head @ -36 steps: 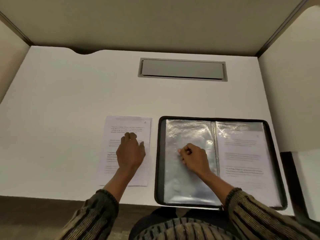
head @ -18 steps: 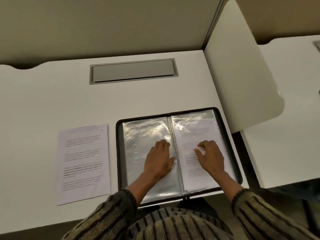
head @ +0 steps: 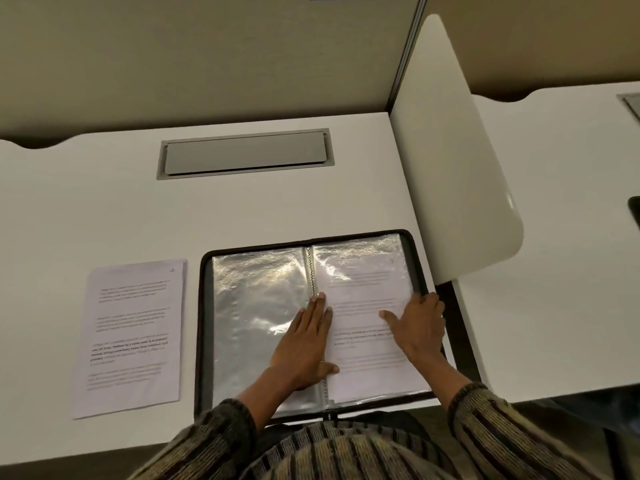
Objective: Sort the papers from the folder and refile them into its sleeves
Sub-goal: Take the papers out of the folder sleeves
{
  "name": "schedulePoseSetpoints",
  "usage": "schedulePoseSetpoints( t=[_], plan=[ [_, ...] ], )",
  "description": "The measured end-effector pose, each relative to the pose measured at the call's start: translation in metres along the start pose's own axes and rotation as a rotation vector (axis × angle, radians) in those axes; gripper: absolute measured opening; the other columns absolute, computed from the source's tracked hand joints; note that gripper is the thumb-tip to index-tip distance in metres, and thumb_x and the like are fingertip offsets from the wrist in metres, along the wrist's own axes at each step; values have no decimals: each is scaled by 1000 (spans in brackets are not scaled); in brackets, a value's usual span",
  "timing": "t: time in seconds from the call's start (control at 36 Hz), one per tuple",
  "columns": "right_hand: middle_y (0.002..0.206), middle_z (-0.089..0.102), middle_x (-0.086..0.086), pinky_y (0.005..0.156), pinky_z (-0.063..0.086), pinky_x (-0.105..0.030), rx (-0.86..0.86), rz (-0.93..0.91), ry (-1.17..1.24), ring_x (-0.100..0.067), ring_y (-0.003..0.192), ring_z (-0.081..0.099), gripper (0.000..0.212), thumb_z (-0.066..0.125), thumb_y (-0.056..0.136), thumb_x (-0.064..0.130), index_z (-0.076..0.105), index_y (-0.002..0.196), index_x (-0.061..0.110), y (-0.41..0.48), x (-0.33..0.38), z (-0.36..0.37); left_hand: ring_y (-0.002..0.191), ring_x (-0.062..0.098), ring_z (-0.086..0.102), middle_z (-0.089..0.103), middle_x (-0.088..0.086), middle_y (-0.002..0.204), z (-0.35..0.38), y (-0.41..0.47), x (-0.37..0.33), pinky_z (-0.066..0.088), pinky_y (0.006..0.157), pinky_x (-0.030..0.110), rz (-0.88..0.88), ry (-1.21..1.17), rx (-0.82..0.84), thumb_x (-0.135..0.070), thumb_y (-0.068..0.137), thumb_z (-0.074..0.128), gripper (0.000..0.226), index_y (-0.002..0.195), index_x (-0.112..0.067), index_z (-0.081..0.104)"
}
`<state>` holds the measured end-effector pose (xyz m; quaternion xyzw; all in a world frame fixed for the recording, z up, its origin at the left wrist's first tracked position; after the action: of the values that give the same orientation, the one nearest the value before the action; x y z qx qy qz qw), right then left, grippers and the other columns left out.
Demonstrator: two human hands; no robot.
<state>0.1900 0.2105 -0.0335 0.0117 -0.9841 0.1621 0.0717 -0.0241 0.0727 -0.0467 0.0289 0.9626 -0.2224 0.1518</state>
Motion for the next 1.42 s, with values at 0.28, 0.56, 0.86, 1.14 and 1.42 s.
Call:
schedulePoseSetpoints(
  t=[0.28,0.56,0.86,1.14,1.42],
  plan=[
    [106,63,-4,66,47,-33,-109,-99,15,-20,92,63,38,79,91,39,61,116,17,4,-5,-15,157,28,-32,-40,9,167,-4,2,-4,-5,133,45,-36,-1,33,-68,92,65,125,166,-10,-17],
    [93,64,17,69,59,-27,20,-321,551,-4,88,65,25,84,86,33,58,86,33,-43,34,-22,109,5,58,64,-13,120,-64,2,-19,43,84,20,-383,-730,-323,-100,73,49,87,118,-28,69],
    [102,73,15,85,62,-31,282,-454,853,-1,99,69,32,72,92,55,72,107,26,-70,80,-34,68,13,77,78,-6,72,-96,-19,31,64,82,43,-701,-969,-489,-23,95,75,19,76,-23,77],
    [147,49,-6,111,45,-47,47,-374,380,-23,137,44,67,80,86,51,57,141,21,-20,19,-4,87,16,74,78,-8,86,-81,-54,125,60,84,35,-890,-763,-463,-34,92,82,15,84,-22,83],
    [164,21,-17,121,31,-57,99,-279,27,-36,150,22,89,74,86,61,38,157,20,-21,3,10,81,28,71,71,2,83,-71,-53,157,61,80,42,-1009,-534,-358,-48,83,88,31,76,-24,70]
  ],
)
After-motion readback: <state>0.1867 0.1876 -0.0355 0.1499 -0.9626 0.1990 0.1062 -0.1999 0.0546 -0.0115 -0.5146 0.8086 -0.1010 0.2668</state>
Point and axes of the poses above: each hand's wrist, its own y-axis towards the middle knuckle, its own z-axis out of the palm, x = y × z, the point moved 2 cm from there along y, towards the middle knuckle
